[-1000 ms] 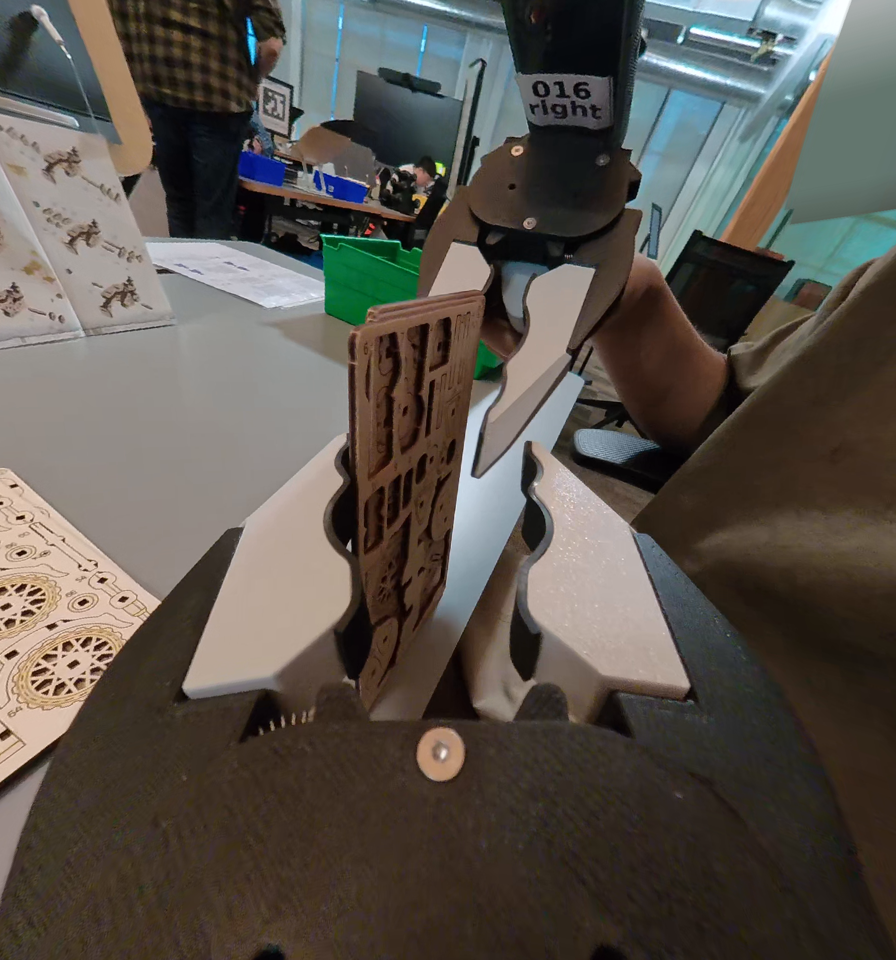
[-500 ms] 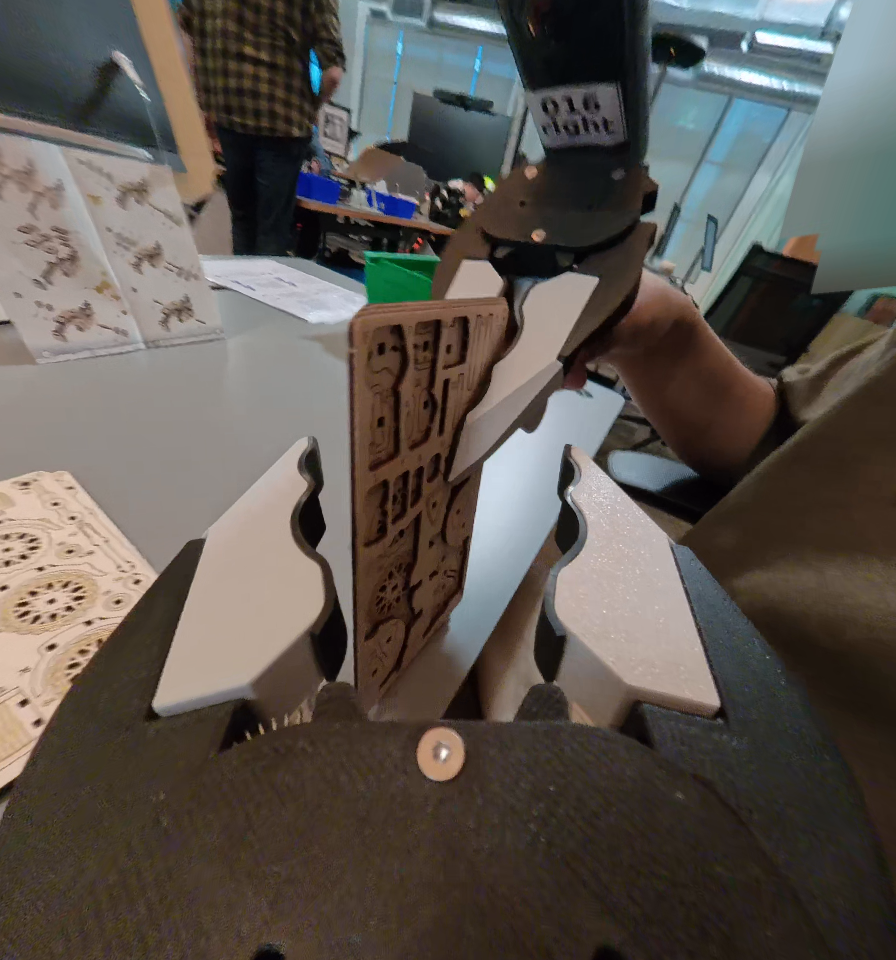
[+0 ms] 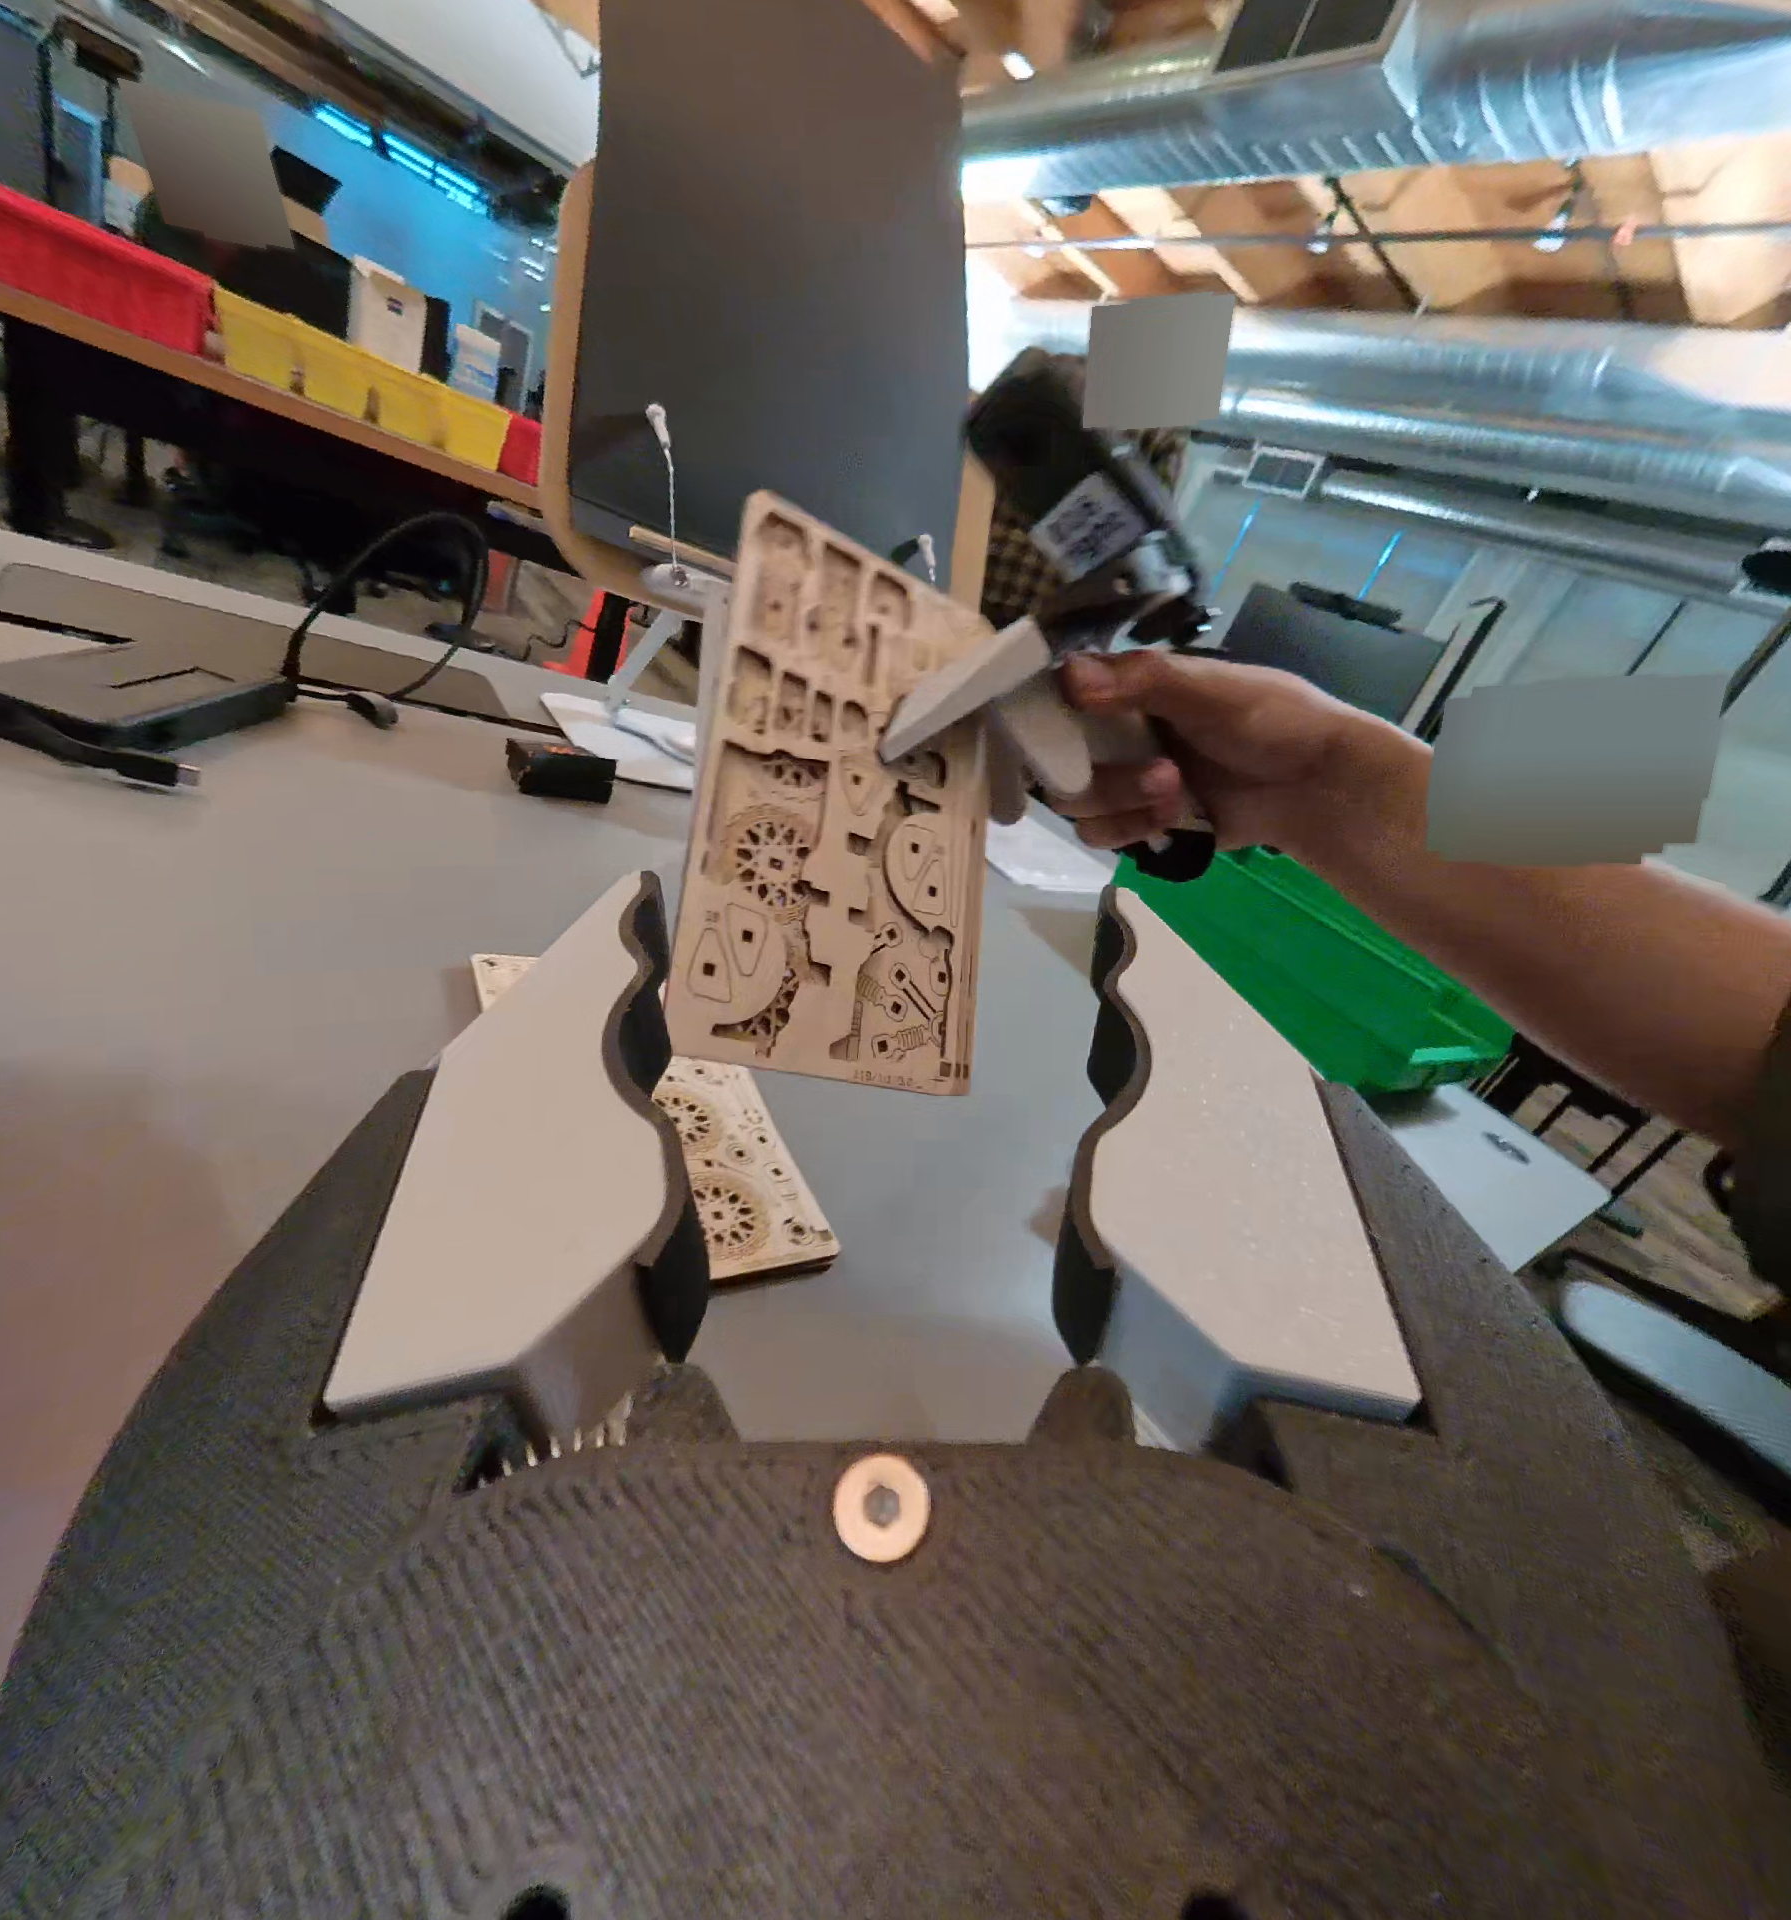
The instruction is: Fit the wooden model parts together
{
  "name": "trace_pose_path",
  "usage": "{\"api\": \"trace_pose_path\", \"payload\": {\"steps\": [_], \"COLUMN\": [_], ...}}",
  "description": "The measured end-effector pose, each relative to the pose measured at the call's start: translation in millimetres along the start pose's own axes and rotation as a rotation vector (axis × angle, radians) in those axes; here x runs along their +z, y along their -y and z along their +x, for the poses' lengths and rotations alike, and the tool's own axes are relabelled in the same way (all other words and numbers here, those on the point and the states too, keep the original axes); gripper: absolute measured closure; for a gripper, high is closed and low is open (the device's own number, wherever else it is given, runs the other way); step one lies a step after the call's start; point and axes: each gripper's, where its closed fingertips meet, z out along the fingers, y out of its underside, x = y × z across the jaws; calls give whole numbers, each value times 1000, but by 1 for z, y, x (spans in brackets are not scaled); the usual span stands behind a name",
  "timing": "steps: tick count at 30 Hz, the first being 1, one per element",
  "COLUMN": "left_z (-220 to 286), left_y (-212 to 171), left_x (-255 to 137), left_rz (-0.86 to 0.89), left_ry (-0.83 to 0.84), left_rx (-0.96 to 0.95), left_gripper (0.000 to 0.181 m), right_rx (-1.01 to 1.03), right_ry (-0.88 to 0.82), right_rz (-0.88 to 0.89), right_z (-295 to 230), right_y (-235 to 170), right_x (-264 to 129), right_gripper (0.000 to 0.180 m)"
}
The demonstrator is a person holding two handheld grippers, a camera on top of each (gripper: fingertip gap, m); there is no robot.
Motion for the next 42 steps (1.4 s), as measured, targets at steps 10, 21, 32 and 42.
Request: {"api": "trace_pose_path", "payload": {"steps": [10,21,32,42], "left_z": [-1,-6,2,5], "left_y": [-23,-29,-38,-41], "left_x": [2,3,6,6], "left_rz": [-110,-134,-174,-188], "left_ry": [32,20,-66,-79], "left_rx": [160,74,-78,-71], "left_gripper": [100,100,99,100], "right_rx": [270,338,99,-72], "right_ry": [212,320,7,-132], "right_rz": [-145,-151,-168,-204], "right_z": [59,69,104,102], "right_y": [-14,-28,-32,-26], "right_x": [64,74,75,59], "right_gripper": [172,172,132,125]}}
